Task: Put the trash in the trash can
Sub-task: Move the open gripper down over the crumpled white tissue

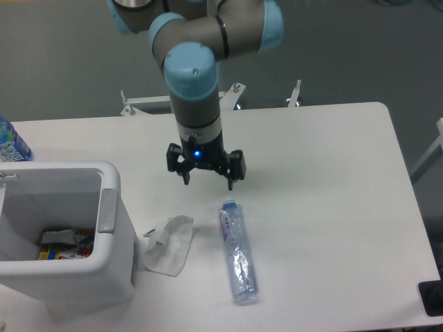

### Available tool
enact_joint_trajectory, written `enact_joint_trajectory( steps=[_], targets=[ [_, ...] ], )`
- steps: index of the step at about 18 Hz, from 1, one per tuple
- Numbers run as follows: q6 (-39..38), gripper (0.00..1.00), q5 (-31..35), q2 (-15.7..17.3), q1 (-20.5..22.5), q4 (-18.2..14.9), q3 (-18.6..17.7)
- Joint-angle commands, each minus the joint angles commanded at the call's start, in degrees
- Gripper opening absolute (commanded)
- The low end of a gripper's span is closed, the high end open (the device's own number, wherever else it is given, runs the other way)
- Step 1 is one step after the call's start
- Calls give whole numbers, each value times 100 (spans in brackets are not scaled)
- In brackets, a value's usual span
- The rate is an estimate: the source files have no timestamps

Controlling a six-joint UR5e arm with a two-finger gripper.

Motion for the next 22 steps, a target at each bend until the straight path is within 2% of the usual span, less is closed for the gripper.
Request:
enact_joint_trajectory(
  steps=[2,4,9,12,20,22],
  targets=[
    [555,100,-9,-114,-53,18,-61],
    [733,100,-35,-281,-175,35,-62],
    [733,100,-9,-650,-343,403,-70],
    [725,100,0,-782,-431,518,-53],
    [681,100,298,-1283,-659,580,0],
    [663,100,325,-1318,-721,606,-9]
  ],
)
